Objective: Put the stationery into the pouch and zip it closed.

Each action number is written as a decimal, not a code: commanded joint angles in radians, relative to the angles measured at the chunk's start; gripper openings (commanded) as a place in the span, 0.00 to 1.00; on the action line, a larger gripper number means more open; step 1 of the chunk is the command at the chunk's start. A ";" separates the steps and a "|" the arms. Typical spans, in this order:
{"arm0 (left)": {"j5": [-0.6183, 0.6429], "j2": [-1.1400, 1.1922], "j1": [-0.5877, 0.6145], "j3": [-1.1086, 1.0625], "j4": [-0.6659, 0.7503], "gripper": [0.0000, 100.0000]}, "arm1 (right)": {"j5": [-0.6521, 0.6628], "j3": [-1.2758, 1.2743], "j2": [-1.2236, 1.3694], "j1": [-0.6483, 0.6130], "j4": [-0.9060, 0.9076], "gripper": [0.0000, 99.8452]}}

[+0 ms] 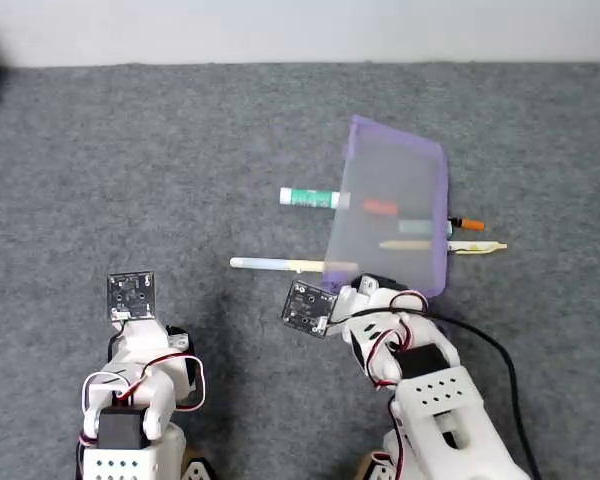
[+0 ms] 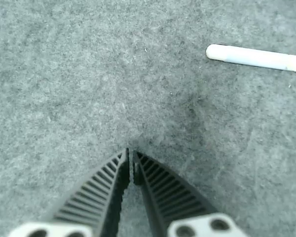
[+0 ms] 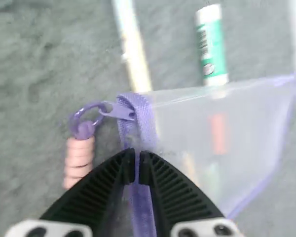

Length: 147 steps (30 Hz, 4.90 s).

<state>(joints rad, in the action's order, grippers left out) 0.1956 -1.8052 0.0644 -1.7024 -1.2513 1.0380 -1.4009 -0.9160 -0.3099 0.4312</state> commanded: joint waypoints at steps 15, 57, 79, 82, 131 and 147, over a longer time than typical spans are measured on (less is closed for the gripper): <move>0.012 -0.015 0.006 0.021 -0.003 0.01 | -0.315 0.413 0.010 -0.143 0.727 0.17; 0.012 -0.015 0.006 0.021 -0.003 0.01 | -0.359 0.976 1.023 -0.047 0.779 0.17; 0.012 -0.015 0.006 0.021 -0.003 0.01 | -0.364 0.948 1.010 -0.076 0.843 0.01; 0.012 -0.015 0.006 0.021 -0.003 0.01 | -0.367 1.002 1.004 -0.062 0.926 0.01; 0.012 -0.015 0.006 0.021 -0.003 0.01 | -1.223 1.002 0.294 0.022 1.210 0.01; 0.009 -0.015 -0.063 0.021 0.000 0.02 | -1.223 1.005 0.292 0.082 1.210 0.01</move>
<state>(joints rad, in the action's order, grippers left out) 0.1956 -1.8052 0.0368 -1.7024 -1.2513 -0.1726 -0.4219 -0.5800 -0.2378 1.6341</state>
